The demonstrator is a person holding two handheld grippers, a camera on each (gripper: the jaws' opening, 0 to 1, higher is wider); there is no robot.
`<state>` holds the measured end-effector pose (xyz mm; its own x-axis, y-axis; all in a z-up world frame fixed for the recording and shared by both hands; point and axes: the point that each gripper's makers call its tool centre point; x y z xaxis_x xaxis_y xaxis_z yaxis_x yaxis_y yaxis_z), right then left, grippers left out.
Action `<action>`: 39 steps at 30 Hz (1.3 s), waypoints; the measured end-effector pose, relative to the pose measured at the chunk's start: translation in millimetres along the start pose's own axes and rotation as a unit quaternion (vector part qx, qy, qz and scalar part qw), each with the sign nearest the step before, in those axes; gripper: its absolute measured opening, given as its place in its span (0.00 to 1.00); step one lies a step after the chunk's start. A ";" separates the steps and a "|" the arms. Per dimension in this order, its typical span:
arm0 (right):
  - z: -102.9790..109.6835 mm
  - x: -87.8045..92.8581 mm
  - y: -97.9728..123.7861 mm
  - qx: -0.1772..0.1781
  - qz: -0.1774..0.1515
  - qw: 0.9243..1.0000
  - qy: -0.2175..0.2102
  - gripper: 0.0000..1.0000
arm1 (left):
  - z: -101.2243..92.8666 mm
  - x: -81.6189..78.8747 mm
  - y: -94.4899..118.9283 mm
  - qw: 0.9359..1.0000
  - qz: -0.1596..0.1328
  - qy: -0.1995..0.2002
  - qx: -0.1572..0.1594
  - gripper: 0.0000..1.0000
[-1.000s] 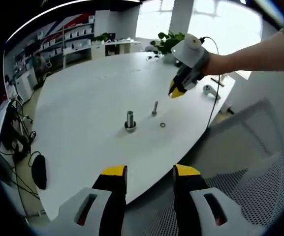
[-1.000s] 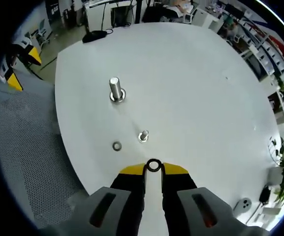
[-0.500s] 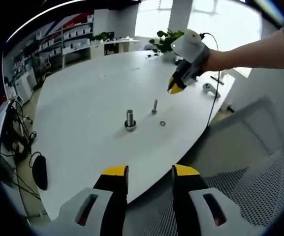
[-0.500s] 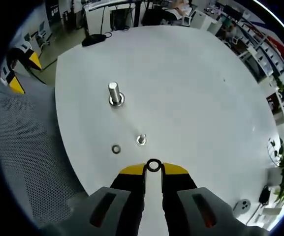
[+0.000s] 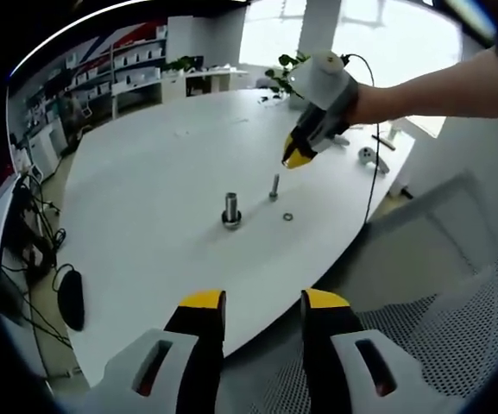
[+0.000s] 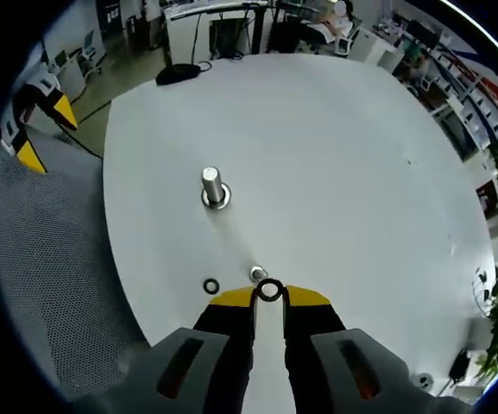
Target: Place the washer onto the threaded stud by aligning its center hole with the stud, sliding it down to the base, and recovering from edge contact or off-axis alignment until the washer reaches the visible bottom stop.
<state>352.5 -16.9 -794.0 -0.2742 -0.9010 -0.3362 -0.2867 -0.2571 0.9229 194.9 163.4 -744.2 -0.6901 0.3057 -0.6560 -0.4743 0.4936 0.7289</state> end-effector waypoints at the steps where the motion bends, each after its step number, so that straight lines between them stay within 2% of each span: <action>1: 0.1 -1.0 -1.7 -0.003 0.001 1.000 0.000 0.13 | 0.1 0.9 -0.2 1.000 0.002 0.000 0.000 0.33; 6: 3.2 -5.1 -5.0 -0.011 0.003 1.000 0.008 0.13 | -0.1 1.1 -0.7 1.000 0.004 -0.001 0.001 0.33; 20: 4.8 1.2 -23.4 -0.028 0.019 0.999 0.009 0.13 | 1.3 2.5 -2.1 1.000 0.009 0.002 0.000 0.33; 33: 6.8 8.5 -40.1 -0.040 0.037 0.998 0.016 0.13 | 1.8 4.5 -2.4 1.000 0.014 0.002 -0.004 0.33; 36: 8.9 13.4 -46.8 -0.048 0.049 0.997 0.034 0.13 | -1.5 5.1 -3.5 1.000 0.017 -0.012 -0.001 0.33; 39: 10.3 17.0 -50.5 -0.054 0.057 0.996 0.030 0.13 | -0.6 7.3 -4.1 1.000 0.023 -0.012 0.000 0.33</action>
<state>352.8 -15.6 -848.3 -0.2421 -0.9452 -0.2193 -0.1560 -0.1851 0.9702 191.5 163.1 -751.8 -0.6982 0.3474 -0.6259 -0.4425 0.4779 0.7589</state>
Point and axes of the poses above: the point that each gripper's makers call its tool centre point, and the gripper's own axes: y roughly backward along the fingers, z roughly to its left, x roughly out of its underside, and after that the axes turned 6 degrees about y, right-handed
